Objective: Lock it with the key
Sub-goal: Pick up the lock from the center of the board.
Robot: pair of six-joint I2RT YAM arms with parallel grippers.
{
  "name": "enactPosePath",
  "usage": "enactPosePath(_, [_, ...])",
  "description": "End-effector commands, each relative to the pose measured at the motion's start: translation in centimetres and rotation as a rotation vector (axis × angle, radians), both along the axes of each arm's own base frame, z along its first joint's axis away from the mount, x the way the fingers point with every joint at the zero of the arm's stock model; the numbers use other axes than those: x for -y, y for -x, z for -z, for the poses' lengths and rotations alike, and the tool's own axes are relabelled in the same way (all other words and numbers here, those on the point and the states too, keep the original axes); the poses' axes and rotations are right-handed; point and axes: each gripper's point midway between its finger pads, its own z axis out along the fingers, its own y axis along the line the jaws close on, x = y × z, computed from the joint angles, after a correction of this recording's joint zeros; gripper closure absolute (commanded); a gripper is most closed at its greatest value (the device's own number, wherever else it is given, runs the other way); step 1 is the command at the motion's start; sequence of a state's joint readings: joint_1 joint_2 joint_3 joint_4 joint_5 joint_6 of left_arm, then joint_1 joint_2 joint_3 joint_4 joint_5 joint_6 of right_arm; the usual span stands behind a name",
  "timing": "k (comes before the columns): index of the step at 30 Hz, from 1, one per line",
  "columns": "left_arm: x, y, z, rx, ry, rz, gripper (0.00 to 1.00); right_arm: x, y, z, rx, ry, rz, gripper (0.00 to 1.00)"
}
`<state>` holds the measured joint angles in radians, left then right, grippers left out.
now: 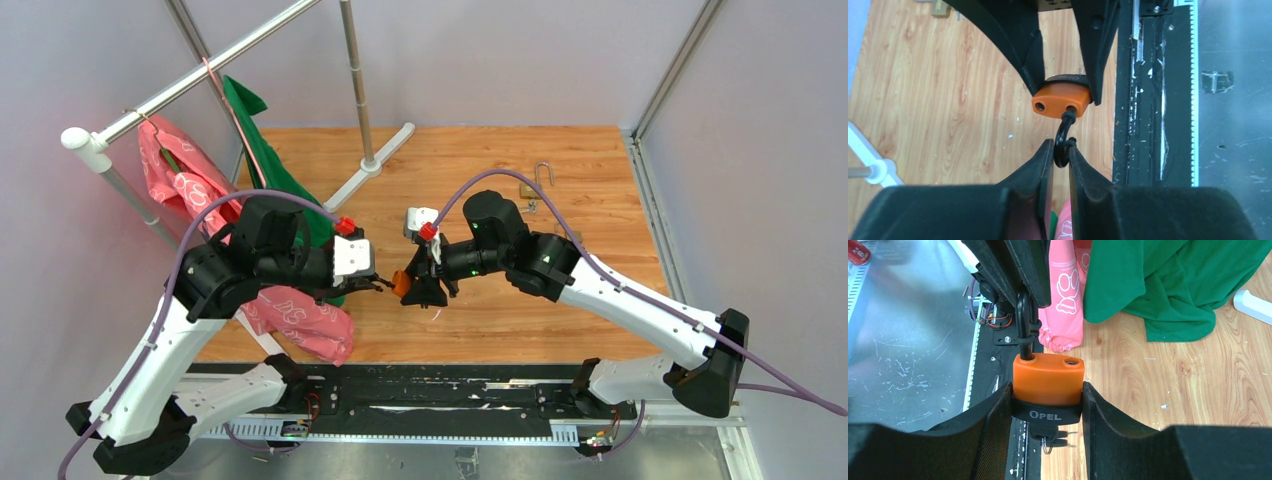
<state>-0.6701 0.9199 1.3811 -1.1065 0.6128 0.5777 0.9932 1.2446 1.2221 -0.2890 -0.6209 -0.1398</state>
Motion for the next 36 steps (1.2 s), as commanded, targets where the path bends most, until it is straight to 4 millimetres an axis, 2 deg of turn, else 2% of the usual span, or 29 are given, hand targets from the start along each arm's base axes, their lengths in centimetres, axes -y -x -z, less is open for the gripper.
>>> enactPosePath(1, [0.3,0.3,-0.3,0.019,0.018,0.030,0.89,-0.7,0.4,-3.0,0.046,-0.077,-0.038,1.00])
enactPosePath(3, [0.4,0.2,-0.3,0.004,0.016,0.023,1.00,-0.8,0.5,-2.9,0.043,-0.075,-0.043,1.00])
enactPosePath(8, [0.4,-0.5,-0.3,-0.011,0.030,-0.046,1.00,-0.6,0.9,-2.8,0.048,-0.072,-0.066,0.99])
enactPosePath(9, [0.3,-1.1,-0.8,0.002,0.048,-0.086,1.00,-0.5,0.9,-2.7,0.055,-0.072,-0.067,0.83])
enactPosePath(10, [0.3,-1.8,-1.2,0.010,0.069,-0.133,1.00,-0.3,0.8,-2.7,0.070,-0.071,-0.064,0.48])
enactPosePath(11, [0.3,-2.3,-2.0,0.021,0.101,-0.174,1.00,-0.1,0.5,-2.7,0.090,-0.071,-0.049,0.21])
enactPosePath(12, [0.3,-2.7,-2.7,0.030,0.132,-0.205,1.00,0.2,0.2,-2.8,0.114,-0.073,-0.028,0.16])
enactPosePath(15, [0.4,-3.0,-4.3,0.020,0.200,-0.256,1.00,1.3,-0.3,-3.3,0.197,-0.108,0.018,0.13])
enactPosePath(18, [0.6,-2.6,-4.2,-0.055,0.231,-0.288,1.00,1.8,-0.5,-4.3,0.257,-0.223,0.064,0.13])
enactPosePath(19, [0.8,-2.5,-4.0,-0.084,0.239,-0.293,1.00,2.0,-0.6,-5.2,0.275,-0.286,0.085,0.12])
enactPosePath(22, [1.3,-1.8,-3.8,-0.143,0.268,-0.282,1.00,1.6,-1.1,-5.9,0.248,-0.399,0.138,0.13])
enactPosePath(26, [1.5,-1.5,-4.6,-0.162,0.300,-0.275,1.00,0.8,-1.4,-5.5,0.221,-0.413,0.140,0.12])
enactPosePath(30, [1.7,-1.1,-5.0,-0.174,0.313,-0.258,1.00,-0.3,-1.2,-5.0,0.223,-0.408,0.090,0.24])
enactPosePath(36, [1.4,-0.9,-4.9,-0.151,0.312,-0.252,1.00,-0.8,-0.7,-2.7,0.199,-0.327,0.014,0.39])
